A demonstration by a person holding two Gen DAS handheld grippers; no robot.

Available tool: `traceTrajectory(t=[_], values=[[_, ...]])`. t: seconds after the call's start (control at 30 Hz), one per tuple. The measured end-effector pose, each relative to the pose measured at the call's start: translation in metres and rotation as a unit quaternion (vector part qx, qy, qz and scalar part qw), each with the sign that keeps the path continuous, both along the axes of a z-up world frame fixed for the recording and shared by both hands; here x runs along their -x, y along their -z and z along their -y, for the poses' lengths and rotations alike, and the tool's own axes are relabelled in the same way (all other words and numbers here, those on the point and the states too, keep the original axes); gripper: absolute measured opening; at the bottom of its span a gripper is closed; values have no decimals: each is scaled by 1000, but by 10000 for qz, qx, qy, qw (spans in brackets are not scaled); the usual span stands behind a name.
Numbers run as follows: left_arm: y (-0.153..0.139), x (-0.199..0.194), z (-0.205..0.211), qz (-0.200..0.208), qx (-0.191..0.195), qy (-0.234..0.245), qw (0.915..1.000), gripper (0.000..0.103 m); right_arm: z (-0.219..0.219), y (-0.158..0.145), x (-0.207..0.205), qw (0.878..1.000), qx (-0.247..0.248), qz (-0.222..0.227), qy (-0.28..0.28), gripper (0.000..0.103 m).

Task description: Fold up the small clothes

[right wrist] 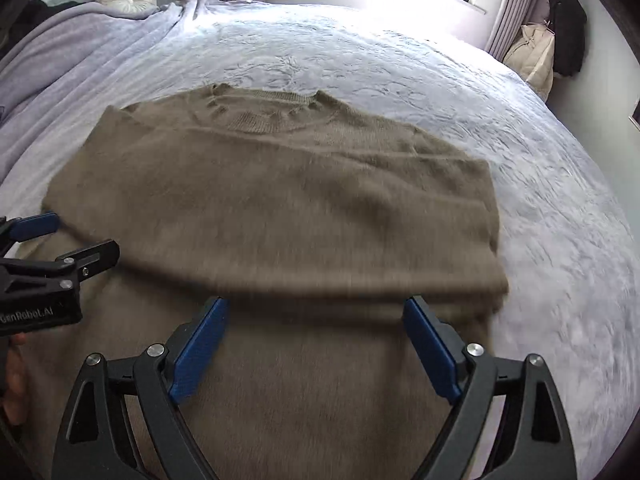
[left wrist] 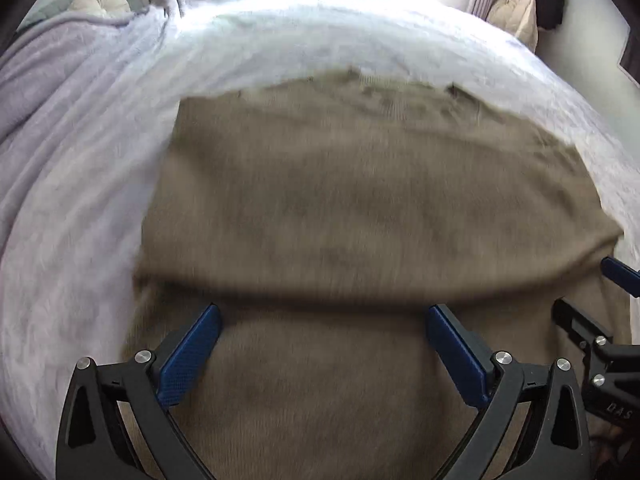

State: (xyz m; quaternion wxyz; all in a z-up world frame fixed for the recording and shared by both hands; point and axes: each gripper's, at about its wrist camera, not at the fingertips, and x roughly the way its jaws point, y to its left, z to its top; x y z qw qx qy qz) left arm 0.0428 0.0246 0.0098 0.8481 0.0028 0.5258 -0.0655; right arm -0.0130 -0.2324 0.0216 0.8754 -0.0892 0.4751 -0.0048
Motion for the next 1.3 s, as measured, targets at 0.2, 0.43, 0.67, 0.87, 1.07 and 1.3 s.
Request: traceTrajectory(t=[0.2, 0.43, 0.67, 0.87, 1.07, 1.3], values=[[5, 48, -21, 61, 35, -5, 10000, 103, 9, 10, 51, 9997, -189, -131, -53, 92], [7, 125, -34, 283, -346, 430, 9981, 103, 7, 14, 136, 9991, -127, -209, -344, 94], [-22, 172, -37, 601, -630, 801, 9930, 103, 0, -1, 188, 9928, 294, -405, -1092, 94], [-28, 170, 10, 830, -100, 1591, 9837, 103, -64, -15, 160, 9686, 37, 35, -2485, 94], [6, 187, -17, 498, -223, 1445, 9880, 103, -56, 21, 160, 9617, 107, -228, -2729, 94], [21, 221, -41, 257, -813, 1453, 9857, 103, 0, 29, 228, 9597, 847, -186, -2674, 95]])
